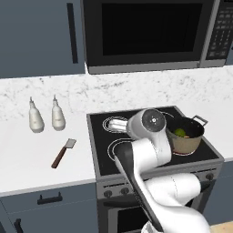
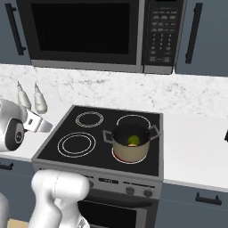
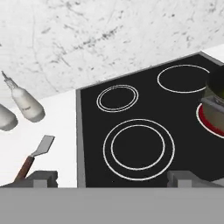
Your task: Put the lime and onion in the pot. Retrieve the spatula and lightly stir the vegetables in the pot.
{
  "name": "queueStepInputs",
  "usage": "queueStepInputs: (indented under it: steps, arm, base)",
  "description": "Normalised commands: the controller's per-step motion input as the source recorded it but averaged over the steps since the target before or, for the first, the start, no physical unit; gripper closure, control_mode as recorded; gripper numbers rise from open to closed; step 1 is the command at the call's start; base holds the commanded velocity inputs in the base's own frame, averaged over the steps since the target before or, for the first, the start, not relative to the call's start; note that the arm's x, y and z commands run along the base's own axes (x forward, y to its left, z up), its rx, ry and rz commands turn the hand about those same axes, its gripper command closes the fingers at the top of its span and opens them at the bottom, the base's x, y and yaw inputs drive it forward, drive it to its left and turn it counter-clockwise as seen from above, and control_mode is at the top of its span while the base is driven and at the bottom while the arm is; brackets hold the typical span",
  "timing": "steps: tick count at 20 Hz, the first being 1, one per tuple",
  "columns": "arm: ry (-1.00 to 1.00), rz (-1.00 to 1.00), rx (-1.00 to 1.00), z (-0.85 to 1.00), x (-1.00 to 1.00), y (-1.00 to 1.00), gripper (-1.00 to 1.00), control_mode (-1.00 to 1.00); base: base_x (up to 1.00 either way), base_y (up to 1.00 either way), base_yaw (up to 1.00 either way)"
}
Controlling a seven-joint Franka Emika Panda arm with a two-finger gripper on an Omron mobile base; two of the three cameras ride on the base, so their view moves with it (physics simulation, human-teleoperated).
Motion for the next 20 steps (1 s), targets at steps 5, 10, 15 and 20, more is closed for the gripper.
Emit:
queueStepInputs:
  steps: [5, 10, 15, 20]
  arm:
    - [0.21, 0.05, 0.0, -0.01, 0.03, 0.81, -1.0, -1.0]
    - [0.3, 0.06, 0.04, -0.22, 0.17, 0.63, -1.0, -1.0]
    - [0.2, 0.06, 0.01, -0.42, 0.11, 0.61, -1.0, -1.0]
    - [0.02, 0.02, 0.0, -0.53, 0.0, 0.65, -1.0, -1.0]
  base:
    - [0.0, 0.0, 0.0]
    - [0.0, 0.0, 0.0]
    - [0.0, 0.0, 0.0]
    - [0.0, 0.0, 0.0]
